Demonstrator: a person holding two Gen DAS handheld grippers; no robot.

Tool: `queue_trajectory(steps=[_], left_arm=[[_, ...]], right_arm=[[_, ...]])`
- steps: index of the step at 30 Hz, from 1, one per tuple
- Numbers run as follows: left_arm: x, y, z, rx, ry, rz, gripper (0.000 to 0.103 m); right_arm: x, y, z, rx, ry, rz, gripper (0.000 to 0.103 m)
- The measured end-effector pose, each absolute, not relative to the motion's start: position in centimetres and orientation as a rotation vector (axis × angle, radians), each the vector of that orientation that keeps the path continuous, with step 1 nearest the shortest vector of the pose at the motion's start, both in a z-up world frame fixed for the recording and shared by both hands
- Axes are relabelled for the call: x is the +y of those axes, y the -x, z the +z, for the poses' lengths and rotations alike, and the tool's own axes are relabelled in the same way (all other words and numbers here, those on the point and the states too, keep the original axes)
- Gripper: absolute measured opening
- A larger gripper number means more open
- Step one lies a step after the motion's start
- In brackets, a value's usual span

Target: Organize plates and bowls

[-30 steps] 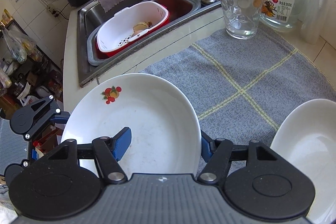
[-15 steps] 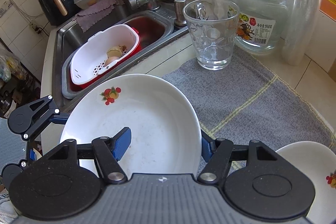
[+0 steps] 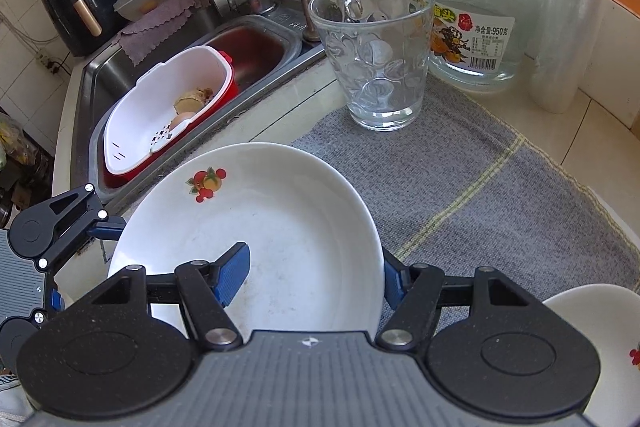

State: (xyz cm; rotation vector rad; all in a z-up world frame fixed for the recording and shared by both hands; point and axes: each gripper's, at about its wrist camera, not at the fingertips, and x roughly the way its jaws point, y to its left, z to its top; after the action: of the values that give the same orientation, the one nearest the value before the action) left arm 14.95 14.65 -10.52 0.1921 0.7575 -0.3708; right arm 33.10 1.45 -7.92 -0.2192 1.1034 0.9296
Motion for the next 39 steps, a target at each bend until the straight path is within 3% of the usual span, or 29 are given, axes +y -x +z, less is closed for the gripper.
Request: queue_trajectory(steps=[3, 5, 10, 22, 39], left_arm=[[14.6, -15.0, -10.6, 0.758, -0.192, -0.375, 0.102], [14.4, -15.0, -10.7, 0.758, -0.196, -0.377, 0.102], [14.5, -14.8, -10.5, 0.765, -0.170, -0.379, 0.102], [13.7, -11.6, -8.3, 0.747, -0.141, -0.297, 0.102], [8.0, -6.6, -5.3, 0.691, -0.038, -0.189, 0.102]], right_arm=[[1.5, -33.0, -8.4, 1.114, 0.222, 0.926, 0.075], [1.6, -32.7, -8.4, 1.117, 0.208, 0.936, 0.088], [2.2, -31.6, -7.9, 1.076, 0.260, 0.931, 0.102], [-0.3, -28.8, -5.1, 0.955, 0.269, 0.863, 0.103], [-9.5, -15.4, -2.3, 0.782, 0.244, 0.739, 0.103]])
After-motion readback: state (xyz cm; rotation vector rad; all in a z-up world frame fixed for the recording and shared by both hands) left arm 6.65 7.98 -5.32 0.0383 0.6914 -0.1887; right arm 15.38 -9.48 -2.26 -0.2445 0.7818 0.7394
